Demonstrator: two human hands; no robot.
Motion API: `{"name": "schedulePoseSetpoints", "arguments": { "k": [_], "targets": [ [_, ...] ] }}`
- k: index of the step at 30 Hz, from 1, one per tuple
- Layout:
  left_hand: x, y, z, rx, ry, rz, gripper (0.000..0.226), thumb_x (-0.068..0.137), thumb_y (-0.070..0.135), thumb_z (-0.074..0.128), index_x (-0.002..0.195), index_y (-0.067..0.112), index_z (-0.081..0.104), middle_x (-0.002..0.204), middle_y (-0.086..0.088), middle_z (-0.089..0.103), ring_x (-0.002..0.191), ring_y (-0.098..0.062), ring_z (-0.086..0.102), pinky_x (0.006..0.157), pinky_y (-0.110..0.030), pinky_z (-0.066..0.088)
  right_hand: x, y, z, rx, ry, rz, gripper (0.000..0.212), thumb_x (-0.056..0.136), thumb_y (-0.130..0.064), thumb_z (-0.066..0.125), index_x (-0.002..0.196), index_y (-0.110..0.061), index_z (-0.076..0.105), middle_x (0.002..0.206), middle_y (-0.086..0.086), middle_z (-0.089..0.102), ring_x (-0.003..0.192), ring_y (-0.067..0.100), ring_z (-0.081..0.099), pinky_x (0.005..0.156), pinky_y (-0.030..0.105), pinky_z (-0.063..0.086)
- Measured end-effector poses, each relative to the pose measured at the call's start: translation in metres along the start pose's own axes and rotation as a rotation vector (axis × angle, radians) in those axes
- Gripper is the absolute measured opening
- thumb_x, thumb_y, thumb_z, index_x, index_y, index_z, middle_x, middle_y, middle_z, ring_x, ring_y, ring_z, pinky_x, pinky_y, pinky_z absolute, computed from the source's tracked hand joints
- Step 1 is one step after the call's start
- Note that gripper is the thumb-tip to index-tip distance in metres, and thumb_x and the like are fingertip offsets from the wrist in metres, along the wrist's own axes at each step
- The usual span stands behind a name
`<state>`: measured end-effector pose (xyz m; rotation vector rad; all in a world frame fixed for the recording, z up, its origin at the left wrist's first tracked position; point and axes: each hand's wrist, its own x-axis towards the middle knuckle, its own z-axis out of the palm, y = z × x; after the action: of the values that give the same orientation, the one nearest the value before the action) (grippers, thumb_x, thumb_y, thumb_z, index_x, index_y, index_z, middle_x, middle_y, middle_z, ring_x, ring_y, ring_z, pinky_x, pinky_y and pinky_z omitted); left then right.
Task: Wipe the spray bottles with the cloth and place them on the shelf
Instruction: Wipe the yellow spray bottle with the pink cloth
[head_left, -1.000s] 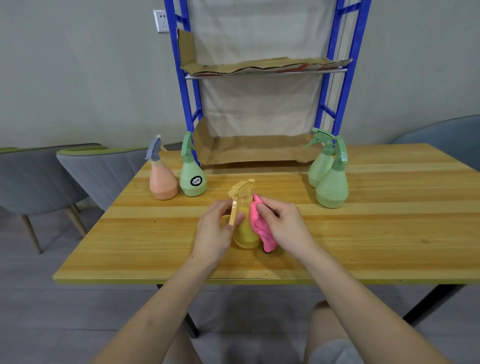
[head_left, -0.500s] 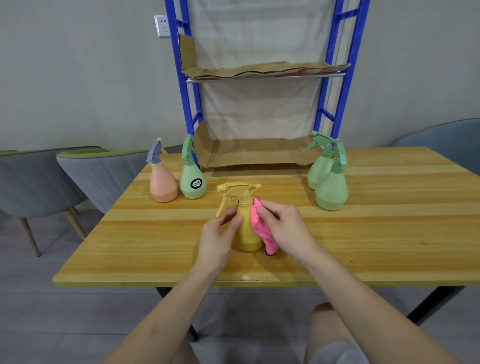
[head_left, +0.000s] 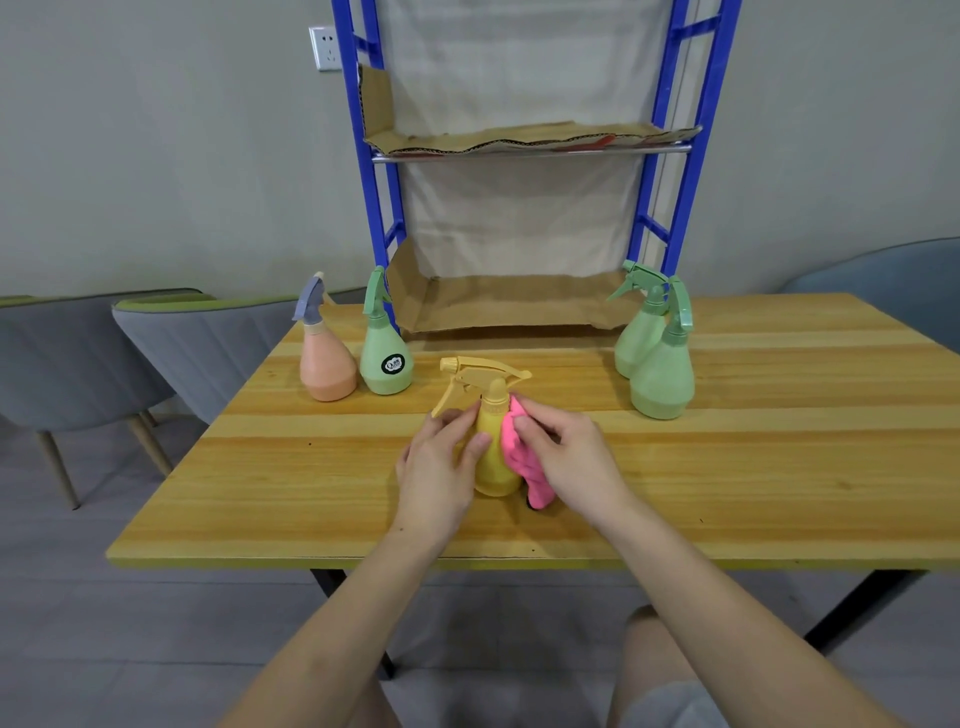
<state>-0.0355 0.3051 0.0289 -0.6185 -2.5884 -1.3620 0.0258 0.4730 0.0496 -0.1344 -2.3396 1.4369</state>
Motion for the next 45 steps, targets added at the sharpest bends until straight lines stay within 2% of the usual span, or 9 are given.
{"name": "schedulePoseSetpoints", "arguments": {
  "k": [5,10,14,17,19,25,30,36,45],
  "targets": [
    [0.004,0.006,-0.005,0.046,-0.027,0.003,0.045,0.106,0.031,0.058,0.151,0.026,0.054,0.125,0.008,0.053,0.127,-0.022,0.055,0.110,-0.049,0.046,-0.006,0.012,0.002,-0.006,-0.012,0.035,0.036,0.107,-0.030,0.059,0.142,-0.038,0.064,0.109,-0.013,0.079,0.102,0.017,0.072,0.085,0.035,0.061],
    [0.006,0.007,-0.005,-0.012,0.021,-0.039,0.040,0.104,0.026,0.061,0.142,0.036,0.051,0.133,0.013,0.064,0.126,-0.011,0.060,0.116,-0.056,0.041,-0.010,0.028,0.005,-0.165,-0.045,0.124,0.024,0.106,-0.028,0.061,0.124,-0.028,0.077,0.074,-0.005,0.075,0.055,0.011,0.064,0.055,0.034,0.055],
    [0.009,0.008,-0.005,0.041,0.023,-0.062,0.038,0.101,0.045,0.063,0.136,0.037,0.052,0.137,0.017,0.064,0.129,-0.009,0.060,0.120,-0.063,0.030,-0.005,0.014,0.009,-0.157,0.011,0.075,0.034,0.105,-0.033,0.062,0.139,-0.036,0.067,0.087,-0.008,0.079,0.072,0.023,0.070,0.065,0.038,0.059],
    [0.010,0.004,-0.006,-0.012,0.001,-0.020,0.037,0.099,0.045,0.065,0.133,0.044,0.050,0.137,0.016,0.065,0.128,-0.010,0.061,0.115,-0.061,0.041,0.004,-0.003,0.014,-0.073,0.048,0.008,0.037,0.105,-0.027,0.063,0.142,-0.030,0.065,0.113,-0.014,0.077,0.087,0.003,0.070,0.072,0.011,0.054],
    [0.009,0.002,-0.007,-0.007,-0.001,-0.007,0.036,0.100,0.043,0.065,0.132,0.045,0.050,0.135,0.017,0.064,0.128,-0.011,0.061,0.113,-0.059,0.043,0.008,-0.005,0.015,-0.053,0.056,0.003,0.037,0.104,-0.025,0.063,0.141,-0.026,0.066,0.114,-0.013,0.077,0.091,-0.005,0.068,0.074,0.006,0.051],
    [0.011,0.007,-0.010,0.009,0.001,0.003,0.040,0.103,0.035,0.062,0.142,0.030,0.057,0.127,0.007,0.057,0.118,-0.012,0.060,0.105,-0.051,0.051,-0.006,0.026,0.010,-0.140,0.024,0.082,0.025,0.105,-0.026,0.063,0.125,-0.033,0.076,0.086,-0.009,0.079,0.074,0.013,0.069,0.065,0.028,0.054],
    [0.014,0.008,-0.013,0.075,-0.028,0.001,0.045,0.104,0.036,0.059,0.148,0.027,0.054,0.134,0.004,0.060,0.123,-0.016,0.060,0.109,-0.053,0.048,-0.002,0.021,0.013,-0.129,0.041,0.072,0.033,0.104,-0.032,0.063,0.137,-0.036,0.068,0.094,-0.009,0.080,0.081,0.018,0.072,0.075,0.034,0.061],
    [0.017,0.007,-0.010,0.088,-0.068,-0.001,0.043,0.107,0.030,0.056,0.150,0.025,0.054,0.133,0.004,0.061,0.125,-0.022,0.059,0.113,-0.056,0.043,0.004,0.002,0.016,0.001,0.094,-0.007,0.038,0.105,-0.025,0.063,0.141,-0.036,0.062,0.084,-0.010,0.077,0.068,0.003,0.066,0.061,0.010,0.049],
    [0.021,0.014,-0.013,0.032,-0.074,0.001,0.050,0.102,0.040,0.063,0.148,0.024,0.055,0.132,0.006,0.065,0.124,-0.015,0.060,0.109,-0.042,0.049,-0.002,0.024,0.009,-0.138,0.050,0.078,0.035,0.105,-0.029,0.062,0.140,-0.034,0.067,0.097,-0.008,0.080,0.087,0.016,0.074,0.078,0.036,0.062]
  ]
}}
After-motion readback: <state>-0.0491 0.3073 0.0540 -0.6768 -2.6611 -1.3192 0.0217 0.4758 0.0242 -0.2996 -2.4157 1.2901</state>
